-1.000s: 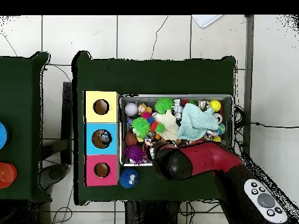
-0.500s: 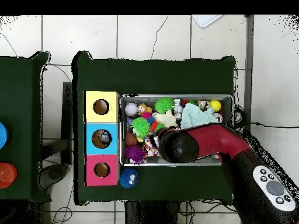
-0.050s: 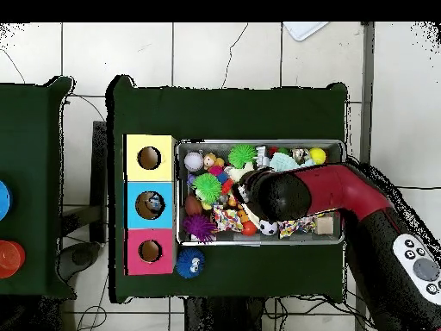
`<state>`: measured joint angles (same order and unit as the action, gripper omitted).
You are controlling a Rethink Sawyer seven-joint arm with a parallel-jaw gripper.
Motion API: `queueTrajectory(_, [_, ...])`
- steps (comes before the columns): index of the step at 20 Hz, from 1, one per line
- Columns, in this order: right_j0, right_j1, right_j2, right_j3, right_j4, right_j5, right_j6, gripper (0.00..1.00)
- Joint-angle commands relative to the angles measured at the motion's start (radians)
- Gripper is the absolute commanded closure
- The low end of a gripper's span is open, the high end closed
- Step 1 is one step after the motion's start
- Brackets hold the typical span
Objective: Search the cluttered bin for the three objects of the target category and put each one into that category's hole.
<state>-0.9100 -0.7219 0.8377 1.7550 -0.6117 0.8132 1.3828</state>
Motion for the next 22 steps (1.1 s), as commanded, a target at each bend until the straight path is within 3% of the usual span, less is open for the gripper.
queueTrajectory(1, [-0.023, 0.052, 0.061, -0.13, -0.037, 0.153, -0.4, 0.0])
queueTrajectory(7, [-0.032, 0.103, 0.063, -0.193, -0.05, 0.175, -0.481, 0.0])
queueTrajectory(16, [-0.022, 0.208, 0.056, -0.353, -0.06, 0.234, -0.651, 0.0])
queueTrajectory(22, [-0.018, 0.28, 0.019, -0.403, -0.09, 0.213, -0.698, 0.0])
